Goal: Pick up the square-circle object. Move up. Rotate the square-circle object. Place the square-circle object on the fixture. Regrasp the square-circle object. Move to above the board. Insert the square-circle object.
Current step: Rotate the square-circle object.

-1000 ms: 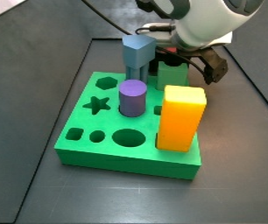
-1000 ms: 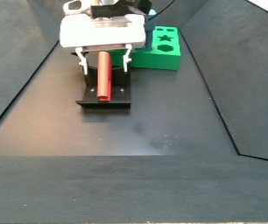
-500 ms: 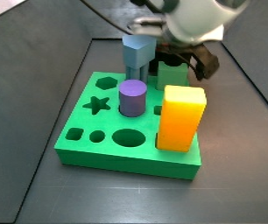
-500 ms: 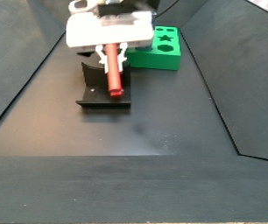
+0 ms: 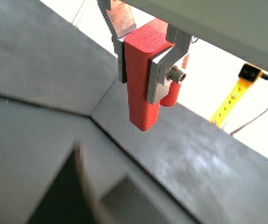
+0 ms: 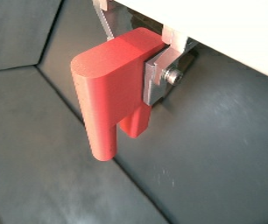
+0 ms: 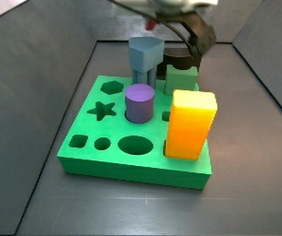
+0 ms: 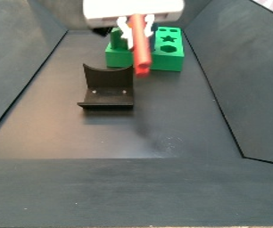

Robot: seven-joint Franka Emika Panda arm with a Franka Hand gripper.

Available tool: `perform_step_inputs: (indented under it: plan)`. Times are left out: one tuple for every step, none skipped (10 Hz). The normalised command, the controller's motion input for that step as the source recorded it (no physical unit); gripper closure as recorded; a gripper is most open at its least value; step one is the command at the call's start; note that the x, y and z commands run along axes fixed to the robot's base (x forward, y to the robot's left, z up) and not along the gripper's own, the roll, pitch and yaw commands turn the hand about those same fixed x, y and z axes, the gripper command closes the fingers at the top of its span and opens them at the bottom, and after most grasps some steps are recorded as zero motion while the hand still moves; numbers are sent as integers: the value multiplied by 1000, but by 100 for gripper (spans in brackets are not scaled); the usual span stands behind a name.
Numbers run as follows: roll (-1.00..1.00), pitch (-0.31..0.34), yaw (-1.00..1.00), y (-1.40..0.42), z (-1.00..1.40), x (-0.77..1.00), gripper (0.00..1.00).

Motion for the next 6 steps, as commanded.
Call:
perform_step_inputs:
  plan:
    - [-80, -60, -33, 64, 1000, -757, 100]
    - [-83, -50, -43, 58, 1000, -739, 100]
    - [-83, -36, -55, 50, 1000, -704, 100]
    - [-84, -25, -59, 45, 1000, -679, 100]
    - [-86, -3, -60, 31, 967, -584, 100]
    - [-83, 14, -59, 16, 804, -416, 100]
